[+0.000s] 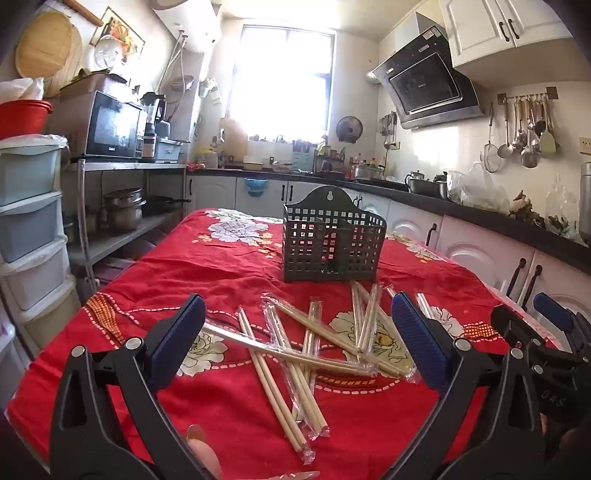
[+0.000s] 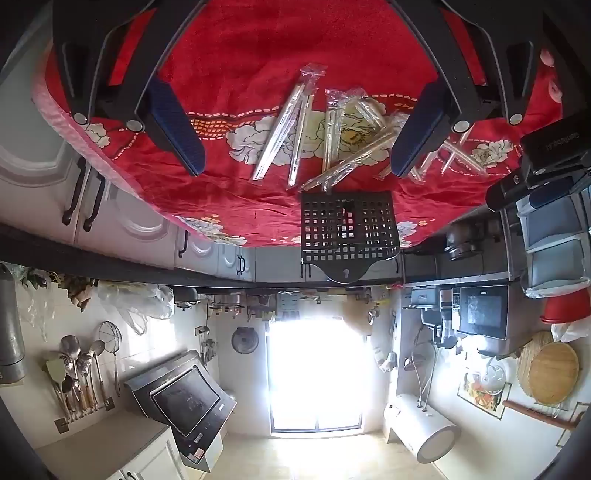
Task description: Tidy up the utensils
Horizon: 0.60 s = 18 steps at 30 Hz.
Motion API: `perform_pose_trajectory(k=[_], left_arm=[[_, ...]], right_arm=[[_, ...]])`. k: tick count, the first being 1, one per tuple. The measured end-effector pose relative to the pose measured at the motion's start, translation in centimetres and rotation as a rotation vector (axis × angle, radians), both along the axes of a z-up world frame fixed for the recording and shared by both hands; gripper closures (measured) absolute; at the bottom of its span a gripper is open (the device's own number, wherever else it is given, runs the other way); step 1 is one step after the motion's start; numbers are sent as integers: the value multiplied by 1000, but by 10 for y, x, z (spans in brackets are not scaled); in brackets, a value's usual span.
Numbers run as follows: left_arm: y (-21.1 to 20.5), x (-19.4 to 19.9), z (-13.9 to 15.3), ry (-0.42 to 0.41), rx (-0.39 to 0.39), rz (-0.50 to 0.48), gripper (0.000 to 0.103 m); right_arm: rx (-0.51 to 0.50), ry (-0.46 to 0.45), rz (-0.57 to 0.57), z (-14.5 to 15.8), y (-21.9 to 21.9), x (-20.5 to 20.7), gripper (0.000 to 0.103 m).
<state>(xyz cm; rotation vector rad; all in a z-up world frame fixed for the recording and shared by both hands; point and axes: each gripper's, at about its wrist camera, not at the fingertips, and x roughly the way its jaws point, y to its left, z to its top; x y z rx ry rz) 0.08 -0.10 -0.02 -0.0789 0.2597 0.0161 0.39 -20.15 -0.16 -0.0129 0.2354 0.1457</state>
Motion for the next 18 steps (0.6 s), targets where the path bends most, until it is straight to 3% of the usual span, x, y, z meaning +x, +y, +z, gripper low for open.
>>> perform_pose_trajectory(k=[18], left_arm=[[0,1,-2,8,-19,7,10]], right_arm=[[10,0,10,0,0,1,6]])
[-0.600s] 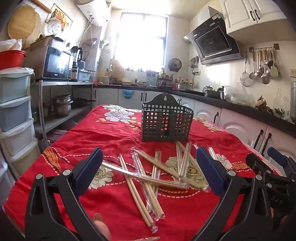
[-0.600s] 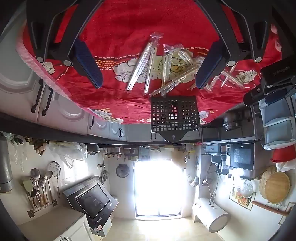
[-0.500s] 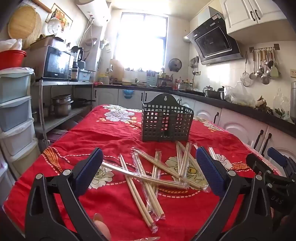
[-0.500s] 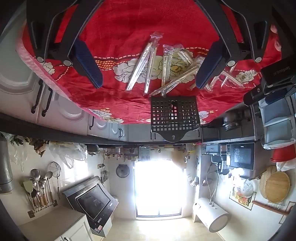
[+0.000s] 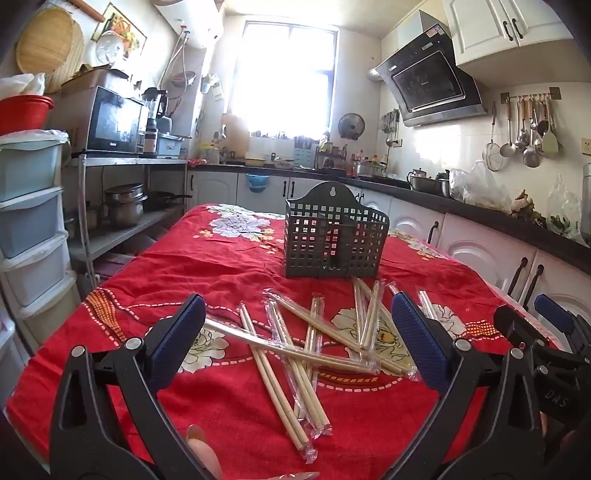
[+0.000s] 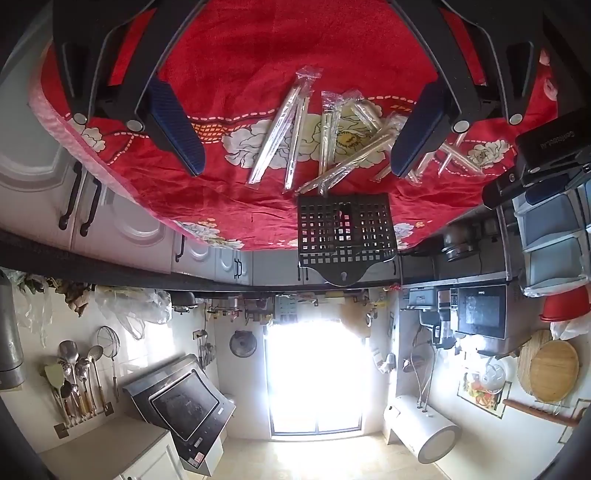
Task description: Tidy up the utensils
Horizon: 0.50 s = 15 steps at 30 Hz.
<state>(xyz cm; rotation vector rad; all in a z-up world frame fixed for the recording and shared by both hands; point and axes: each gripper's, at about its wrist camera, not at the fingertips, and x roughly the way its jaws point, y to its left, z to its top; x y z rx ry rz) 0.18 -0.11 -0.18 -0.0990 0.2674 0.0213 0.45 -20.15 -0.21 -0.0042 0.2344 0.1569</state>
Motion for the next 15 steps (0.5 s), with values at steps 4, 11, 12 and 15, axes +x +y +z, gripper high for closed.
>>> perform_pose_trajectory(k=[4,11,12,15], left_arm=[[2,0,0,0,-4,-3,10],[1,2,-3,3,1,-6,10],[1,2,-3,3,1,-7,10],[2,3,-3,5,-1,-7,10]], right_arm=[[5,5,2,-3,1,-2,6],[9,4,3,-2,0,-2,6],[7,4,1,-2,0,-1,6],[9,4,3,-2,0,-2,6]])
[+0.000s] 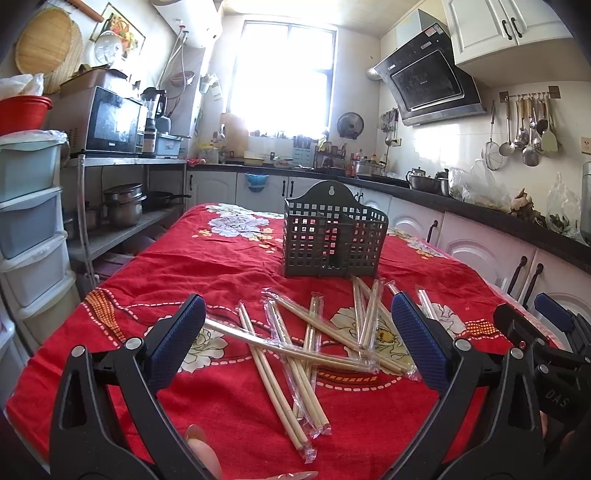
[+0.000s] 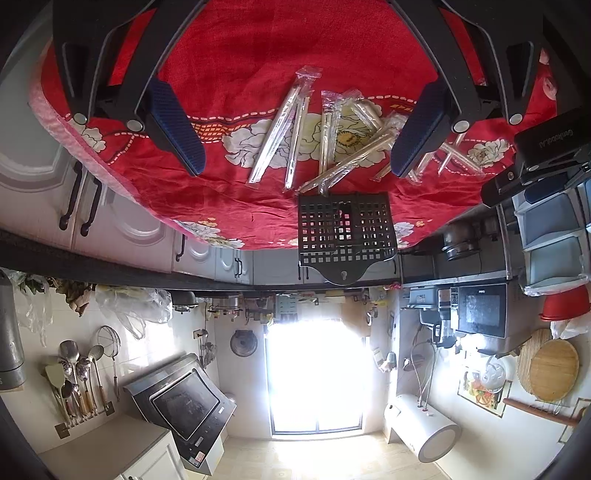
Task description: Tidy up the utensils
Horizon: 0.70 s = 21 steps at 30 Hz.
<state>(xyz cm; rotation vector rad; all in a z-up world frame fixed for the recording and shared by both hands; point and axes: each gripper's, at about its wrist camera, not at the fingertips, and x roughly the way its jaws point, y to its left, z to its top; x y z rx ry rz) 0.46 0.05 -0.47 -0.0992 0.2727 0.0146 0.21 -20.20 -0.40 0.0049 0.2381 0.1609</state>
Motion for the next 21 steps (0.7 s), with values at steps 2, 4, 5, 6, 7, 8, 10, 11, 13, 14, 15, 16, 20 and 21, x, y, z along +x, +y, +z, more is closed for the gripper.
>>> perform_pose_trajectory(k=[2,4,5,6,7,8,10,11,13,14,15,16,20,21], left_arm=[[0,0,0,0,0,0,10],[0,0,0,0,0,-1,10],[0,0,0,0,0,0,10],[0,0,0,1,0,-1,10],[0,1,-1,4,0,-3,10],[0,1,-1,5,0,-3,10],[0,1,-1,5,-1,-4,10],[0,1,-1,4,0,-3,10],[0,1,-1,5,0,-3,10],[0,1,-1,5,0,-3,10],[0,1,-1,5,0,-3,10],[0,1,-1,6,0,-1,10],[-1,1,-2,8,6,1,10],[-2,1,-2,9,5,0,10]], right_arm=[[-1,0,-1,0,0,0,6],[1,0,-1,0,0,0,6],[0,1,-2,0,0,0,6],[1,2,-2,0,0,0,6],[1,2,-1,0,0,0,6],[0,2,0,0,0,0,6],[-1,0,-1,0,0,0,6],[1,0,0,0,0,0,6],[1,1,-2,0,0,0,6],[0,3,1,0,0,1,6],[1,4,1,0,-1,1,6],[2,6,1,0,-1,0,6],[5,8,3,0,-1,-1,6],[5,7,3,0,0,-2,6]])
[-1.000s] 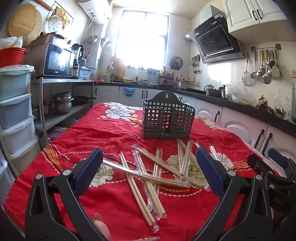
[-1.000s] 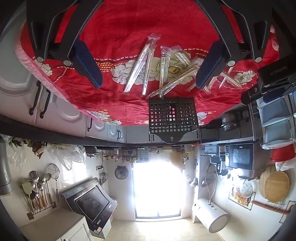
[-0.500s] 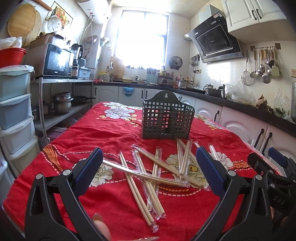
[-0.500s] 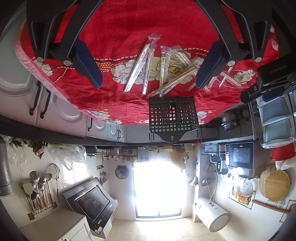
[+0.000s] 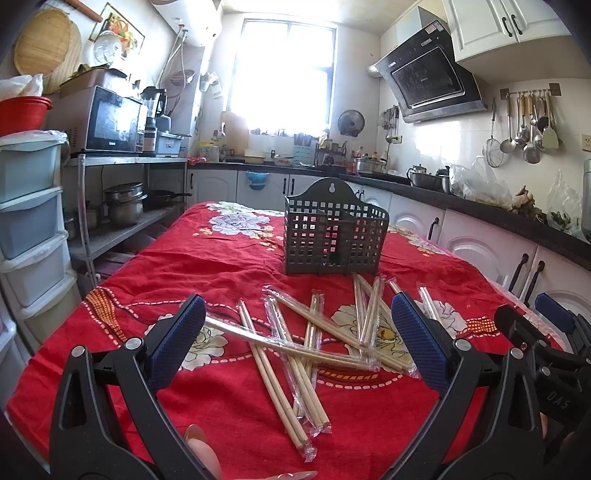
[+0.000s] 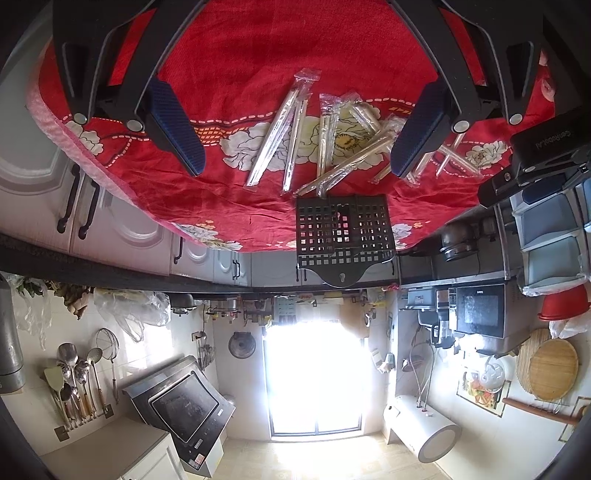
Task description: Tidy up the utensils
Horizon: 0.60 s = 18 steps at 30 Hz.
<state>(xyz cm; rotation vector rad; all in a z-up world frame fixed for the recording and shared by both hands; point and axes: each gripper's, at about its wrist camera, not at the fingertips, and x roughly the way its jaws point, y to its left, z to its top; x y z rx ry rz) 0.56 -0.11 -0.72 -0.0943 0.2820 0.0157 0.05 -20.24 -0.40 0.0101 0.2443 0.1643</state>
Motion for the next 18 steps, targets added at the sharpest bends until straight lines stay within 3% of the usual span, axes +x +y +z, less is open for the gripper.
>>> perform_pose_trajectory(k=[18], left_arm=[[1,2,-2,9,-8,14,10]], right_arm=[[5,5,-3,-1,0,1,6]])
